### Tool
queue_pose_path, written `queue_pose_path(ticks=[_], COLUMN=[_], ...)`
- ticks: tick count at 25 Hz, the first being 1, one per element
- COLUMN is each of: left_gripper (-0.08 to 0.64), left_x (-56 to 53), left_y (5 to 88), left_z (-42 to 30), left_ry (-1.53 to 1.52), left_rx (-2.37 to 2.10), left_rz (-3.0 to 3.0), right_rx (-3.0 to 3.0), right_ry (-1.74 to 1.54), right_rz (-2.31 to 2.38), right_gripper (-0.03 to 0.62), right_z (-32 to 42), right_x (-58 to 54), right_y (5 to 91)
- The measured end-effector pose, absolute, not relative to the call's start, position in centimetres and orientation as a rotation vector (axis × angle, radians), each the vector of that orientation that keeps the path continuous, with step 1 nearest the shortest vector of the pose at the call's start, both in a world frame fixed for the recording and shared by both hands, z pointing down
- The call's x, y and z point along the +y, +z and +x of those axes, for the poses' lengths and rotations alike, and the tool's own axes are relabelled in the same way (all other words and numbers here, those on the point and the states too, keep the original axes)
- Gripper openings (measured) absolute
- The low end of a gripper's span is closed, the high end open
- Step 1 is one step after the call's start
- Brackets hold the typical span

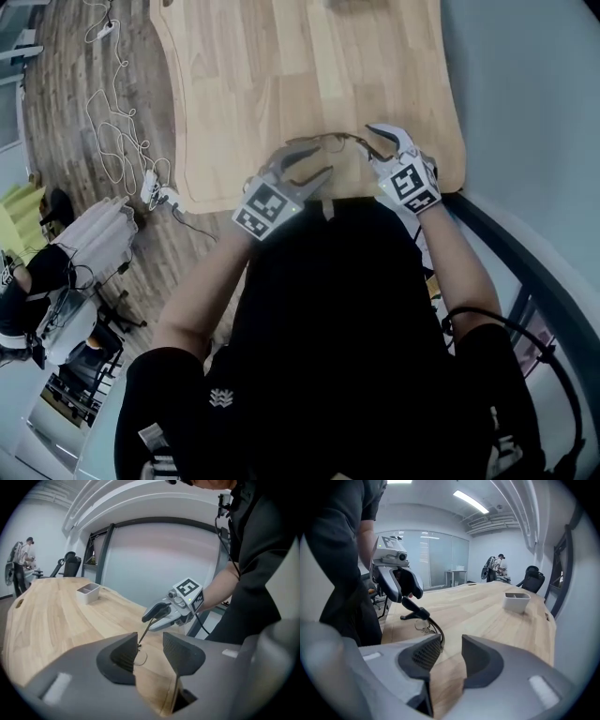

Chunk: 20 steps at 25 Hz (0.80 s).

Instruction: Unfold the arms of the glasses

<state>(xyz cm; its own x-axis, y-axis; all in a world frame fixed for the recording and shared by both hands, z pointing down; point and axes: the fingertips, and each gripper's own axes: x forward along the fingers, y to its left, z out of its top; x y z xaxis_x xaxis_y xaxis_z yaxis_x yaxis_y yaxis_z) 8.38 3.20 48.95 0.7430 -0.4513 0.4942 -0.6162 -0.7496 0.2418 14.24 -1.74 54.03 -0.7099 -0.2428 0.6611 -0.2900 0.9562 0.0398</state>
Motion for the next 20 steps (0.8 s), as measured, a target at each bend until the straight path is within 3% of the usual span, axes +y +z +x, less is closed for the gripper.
queue_pose_path(ticks=[9, 20], left_gripper=[0.158, 0.129], left_x=[-0.4, -2.0], left_y=[53.4, 56.9], left_z=[4.4, 4.9], left_ry=[0.833, 0.938], left_rx=[-1.045, -1.018], left_rz=[2.344, 2.243], right_rx=[-2.368, -2.304], right_ry=[0.016, 0.114], right_rz=[0.4, 0.343], right_gripper=[0.132, 0.132], right_z=[13.3, 14.6], right_x=[-6.3, -2.7], right_y=[54.6, 56.2])
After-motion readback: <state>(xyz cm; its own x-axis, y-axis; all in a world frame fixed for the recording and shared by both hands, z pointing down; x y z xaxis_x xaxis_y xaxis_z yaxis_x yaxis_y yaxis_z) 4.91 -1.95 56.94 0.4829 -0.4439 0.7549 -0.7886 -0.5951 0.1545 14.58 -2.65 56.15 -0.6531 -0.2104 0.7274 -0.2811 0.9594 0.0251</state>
